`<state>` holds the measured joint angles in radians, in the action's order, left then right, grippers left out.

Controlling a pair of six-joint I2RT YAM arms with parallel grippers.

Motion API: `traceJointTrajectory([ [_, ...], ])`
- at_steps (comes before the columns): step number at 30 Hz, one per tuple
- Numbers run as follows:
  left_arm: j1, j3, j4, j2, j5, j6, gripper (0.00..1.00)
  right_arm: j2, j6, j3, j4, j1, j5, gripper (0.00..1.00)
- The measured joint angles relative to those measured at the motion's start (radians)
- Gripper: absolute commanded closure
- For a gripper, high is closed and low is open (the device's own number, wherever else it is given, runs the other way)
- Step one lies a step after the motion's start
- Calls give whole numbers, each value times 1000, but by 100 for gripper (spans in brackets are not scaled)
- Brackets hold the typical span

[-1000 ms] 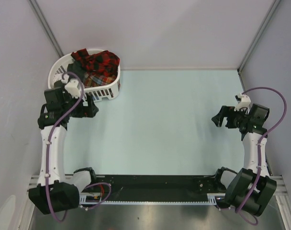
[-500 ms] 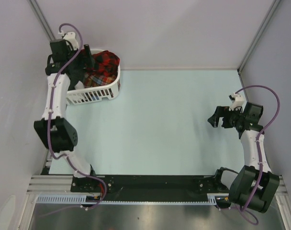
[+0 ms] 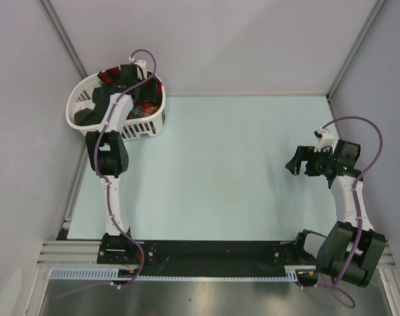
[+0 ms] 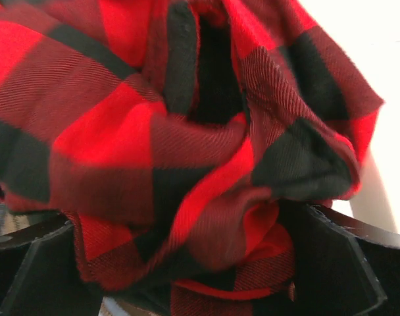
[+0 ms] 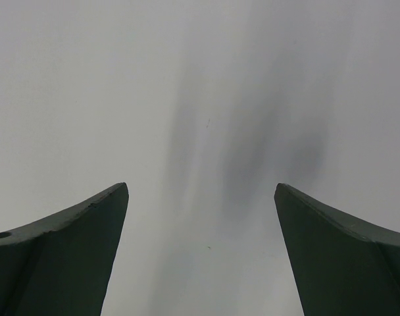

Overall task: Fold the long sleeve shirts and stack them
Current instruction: Grab the shirt from the pile

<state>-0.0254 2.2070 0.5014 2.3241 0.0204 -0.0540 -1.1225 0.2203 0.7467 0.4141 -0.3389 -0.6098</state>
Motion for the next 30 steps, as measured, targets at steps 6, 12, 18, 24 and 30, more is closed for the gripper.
traceJointTrajectory([
  [6, 0, 33, 41, 23, 9, -68, 100, -3, 0, 0, 0, 3, 0, 0],
  [12, 8, 58, 93, -51, 101, -101, 100, 5, -1, 0, 0, 3, 0, 0],
  [18, -7, 90, 92, -262, 231, -60, 100, 11, -2, 2, -1, 3, 0, 0],
  [24, -216, 177, 48, -484, 279, -48, 100, 22, -2, 4, 0, 3, -1, 0],
  [30, -467, 188, -23, -613, 344, 1, 100, 27, -3, 13, 0, -2, -8, 0],
])
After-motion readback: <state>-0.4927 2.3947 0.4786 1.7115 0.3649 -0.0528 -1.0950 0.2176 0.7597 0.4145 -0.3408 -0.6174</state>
